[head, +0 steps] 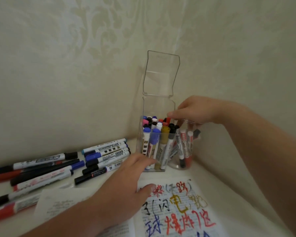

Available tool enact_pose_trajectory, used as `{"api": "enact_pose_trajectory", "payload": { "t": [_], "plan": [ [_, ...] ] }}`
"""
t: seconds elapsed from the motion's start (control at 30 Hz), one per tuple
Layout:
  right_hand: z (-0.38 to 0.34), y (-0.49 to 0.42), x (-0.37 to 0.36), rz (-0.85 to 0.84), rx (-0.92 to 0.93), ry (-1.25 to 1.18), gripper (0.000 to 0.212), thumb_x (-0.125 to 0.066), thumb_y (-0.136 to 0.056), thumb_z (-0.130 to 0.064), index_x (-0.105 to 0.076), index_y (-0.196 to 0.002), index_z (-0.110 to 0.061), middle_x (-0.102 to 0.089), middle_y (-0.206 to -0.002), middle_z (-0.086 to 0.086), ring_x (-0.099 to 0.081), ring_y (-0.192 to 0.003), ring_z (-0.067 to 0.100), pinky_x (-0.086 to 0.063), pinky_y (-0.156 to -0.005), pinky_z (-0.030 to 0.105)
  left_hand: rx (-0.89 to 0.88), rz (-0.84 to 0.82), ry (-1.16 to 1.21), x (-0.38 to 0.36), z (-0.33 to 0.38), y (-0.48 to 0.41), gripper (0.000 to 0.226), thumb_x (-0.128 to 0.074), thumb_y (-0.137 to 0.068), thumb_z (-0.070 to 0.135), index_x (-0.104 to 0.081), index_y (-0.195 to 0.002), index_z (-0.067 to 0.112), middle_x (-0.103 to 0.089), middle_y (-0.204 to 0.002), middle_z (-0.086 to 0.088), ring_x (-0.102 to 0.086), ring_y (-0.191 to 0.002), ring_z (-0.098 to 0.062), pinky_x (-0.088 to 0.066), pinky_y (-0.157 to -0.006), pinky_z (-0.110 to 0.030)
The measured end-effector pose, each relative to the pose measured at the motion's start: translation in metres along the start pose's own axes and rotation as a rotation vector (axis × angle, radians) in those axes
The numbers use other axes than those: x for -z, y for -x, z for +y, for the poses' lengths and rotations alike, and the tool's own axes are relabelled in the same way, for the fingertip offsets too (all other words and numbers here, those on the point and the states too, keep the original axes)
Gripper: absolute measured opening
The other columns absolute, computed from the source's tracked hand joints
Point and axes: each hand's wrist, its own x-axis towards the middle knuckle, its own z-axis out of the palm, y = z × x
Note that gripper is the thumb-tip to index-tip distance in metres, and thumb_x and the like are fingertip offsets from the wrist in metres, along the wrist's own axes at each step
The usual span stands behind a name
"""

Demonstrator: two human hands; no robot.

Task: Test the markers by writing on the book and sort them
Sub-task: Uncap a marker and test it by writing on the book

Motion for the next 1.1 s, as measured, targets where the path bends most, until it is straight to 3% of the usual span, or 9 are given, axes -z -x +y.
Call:
{"api": "enact_pose_trajectory", "payload": {
  "t": [0.13, 0.3, 0.4, 0.53, 0.63, 0.7, 0.87, 0.97, 1.1],
  "plan": [
    [-0.001, -0.008, 0.005, -0.098, 0.034, -0.049, 0.026, -0.069, -0.094, -0.036, -0.073, -0.085, -0.012, -0.072, -0.062, -0.009, -0.066, -0.053, 0.007, -0.047, -0.049, 0.021, -0.006, -0.029, 0.001, 0.000, 0.002, 0.000, 0.048, -0.061, -0.096, 0.043, -0.035, -0.132, 0.060, -0.024, -0.134, 0.046, -0.024, -0.120, 0.032, -0.028, -0.097, -0.002],
    [-0.005, -0.018, 0.005, -0.218, -0.045, -0.164, 0.026, -0.068, -0.096, -0.021, -0.067, -0.099, 0.005, -0.076, -0.078, 0.012, -0.069, -0.066, 0.023, -0.051, -0.056, 0.029, -0.023, -0.022, -0.022, -0.002, -0.002, 0.000, 0.049, -0.061, -0.094, 0.046, -0.040, -0.138, 0.052, -0.031, -0.134, 0.040, -0.036, -0.128, 0.014, -0.036, -0.112, -0.022],
    [-0.007, -0.019, 0.006, -0.235, -0.102, -0.190, 0.025, -0.069, -0.096, -0.021, -0.066, -0.099, 0.004, -0.073, -0.064, 0.003, -0.066, -0.056, 0.018, -0.052, -0.054, 0.028, -0.030, -0.021, -0.020, -0.001, -0.001, 0.000, 0.049, -0.062, -0.095, 0.045, -0.041, -0.138, 0.050, -0.032, -0.131, 0.041, -0.036, -0.127, 0.014, -0.035, -0.112, -0.022],
    [-0.005, -0.019, 0.006, -0.214, -0.156, -0.228, 0.040, -0.078, -0.087, -0.035, -0.068, -0.100, 0.002, -0.076, -0.076, 0.009, -0.064, -0.059, 0.021, -0.052, -0.057, 0.029, -0.040, -0.023, -0.012, -0.001, 0.000, 0.001, 0.048, -0.062, -0.095, 0.044, -0.042, -0.139, 0.048, -0.033, -0.128, 0.041, -0.036, -0.127, 0.014, -0.034, -0.110, -0.017],
    [-0.007, -0.016, 0.012, -0.074, -0.114, -0.135, 0.055, -0.078, -0.080, -0.056, -0.068, -0.102, -0.007, -0.078, -0.092, 0.009, -0.063, -0.065, 0.020, -0.049, -0.059, 0.029, -0.054, -0.014, -0.007, -0.001, -0.002, 0.001, 0.048, -0.062, -0.095, 0.044, -0.043, -0.138, 0.047, -0.034, -0.128, 0.040, -0.038, -0.126, 0.013, -0.036, -0.109, -0.018],
    [-0.012, -0.008, 0.023, 0.042, -0.057, -0.152, 0.051, -0.075, -0.083, -0.057, -0.068, -0.100, -0.009, -0.078, -0.086, 0.006, -0.055, -0.060, 0.014, -0.046, -0.056, 0.027, -0.057, -0.010, 0.002, -0.001, -0.003, 0.001, 0.048, -0.062, -0.095, 0.044, -0.043, -0.138, 0.047, -0.035, -0.127, 0.040, -0.039, -0.126, 0.013, -0.036, -0.108, -0.017],
    [-0.010, 0.030, 0.065, 0.454, 0.091, -0.313, 0.019, -0.084, -0.078, -0.023, -0.070, -0.089, -0.018, -0.074, -0.085, 0.005, -0.062, -0.074, 0.020, -0.058, -0.067, 0.038, -0.078, 0.003, -0.008, -0.002, -0.005, 0.001, 0.043, -0.061, -0.094, 0.046, -0.048, -0.136, 0.046, -0.042, -0.122, 0.037, -0.042, -0.122, 0.011, -0.037, -0.100, -0.013],
    [0.002, 0.066, 0.061, 0.747, 0.333, -0.511, 0.020, -0.079, -0.073, -0.018, -0.066, -0.088, -0.023, -0.076, -0.091, 0.004, -0.063, -0.066, 0.018, -0.056, -0.064, 0.040, -0.075, 0.034, 0.028, 0.000, -0.002, 0.002, 0.039, -0.056, -0.092, 0.054, -0.053, -0.130, 0.045, -0.048, -0.117, 0.033, -0.047, -0.116, 0.009, -0.036, -0.090, -0.008],
    [0.007, 0.105, -0.006, 0.624, 0.607, -0.784, 0.021, -0.077, -0.081, -0.006, -0.061, -0.091, -0.016, -0.076, -0.081, 0.006, -0.058, -0.054, 0.024, -0.045, -0.050, 0.029, -0.083, 0.059, 0.189, 0.002, 0.006, 0.004, 0.029, -0.049, -0.096, 0.058, -0.058, -0.119, 0.043, -0.058, -0.113, 0.022, -0.057, -0.110, -0.002, -0.043, -0.084, -0.009]
  ]
}}
